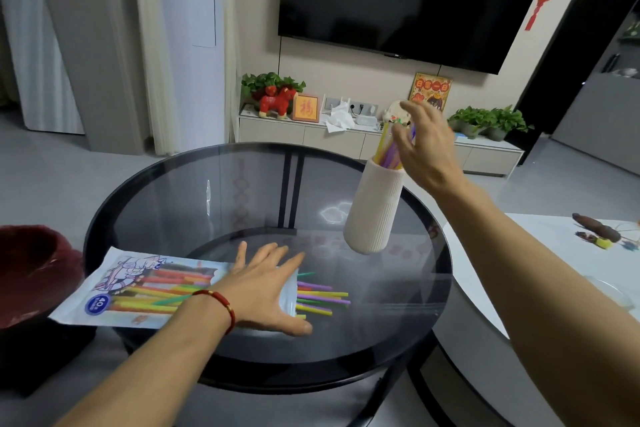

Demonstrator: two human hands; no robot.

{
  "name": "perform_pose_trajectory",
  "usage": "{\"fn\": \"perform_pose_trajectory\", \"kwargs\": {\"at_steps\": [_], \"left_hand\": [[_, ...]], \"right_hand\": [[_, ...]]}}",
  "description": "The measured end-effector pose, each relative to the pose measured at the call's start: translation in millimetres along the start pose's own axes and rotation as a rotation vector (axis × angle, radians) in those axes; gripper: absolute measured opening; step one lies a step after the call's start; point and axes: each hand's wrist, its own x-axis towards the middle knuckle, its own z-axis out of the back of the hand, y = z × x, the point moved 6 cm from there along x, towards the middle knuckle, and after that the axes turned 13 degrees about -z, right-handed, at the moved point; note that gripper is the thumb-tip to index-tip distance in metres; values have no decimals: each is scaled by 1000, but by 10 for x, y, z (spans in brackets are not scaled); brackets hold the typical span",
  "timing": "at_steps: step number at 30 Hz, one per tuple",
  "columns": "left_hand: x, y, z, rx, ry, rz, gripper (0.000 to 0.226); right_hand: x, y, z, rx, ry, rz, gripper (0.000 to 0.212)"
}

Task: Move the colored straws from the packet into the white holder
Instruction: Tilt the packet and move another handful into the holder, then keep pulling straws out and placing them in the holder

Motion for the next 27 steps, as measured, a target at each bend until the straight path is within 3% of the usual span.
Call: {"fn": "perform_pose_trajectory", "kwargs": {"at_steps": [2, 3, 5, 8, 10, 14, 19, 27], "left_hand": [[-61, 50, -4, -2, 28, 6, 129], [-68, 52, -2, -6, 30, -3, 129], [-59, 27, 9, -12, 14, -28, 130], [-33, -12, -15, -8, 8, -43, 130], [-9, -20, -34, -15, 6, -26, 126], [38, -40, -52, -32, -20, -6, 104], [67, -110, -36, -12, -50, 7, 76], [35, -111, -24, -84, -118, 25, 62]], "right_hand": [[-193, 121, 121, 50, -157, 123, 33], [-360, 163, 98, 70, -156, 186, 28], [-759, 191, -161, 54, 71, 265, 25], [-1439, -7, -883, -104, 615, 258, 34], [-1797, -180, -1213, -169, 754, 206, 54], [-2043, -333, -1484, -275, 623, 209, 71], [-2088, -278, -1530, -244, 613, 254, 42], [-2117, -347, -1397, -256, 606, 340, 37]]}}
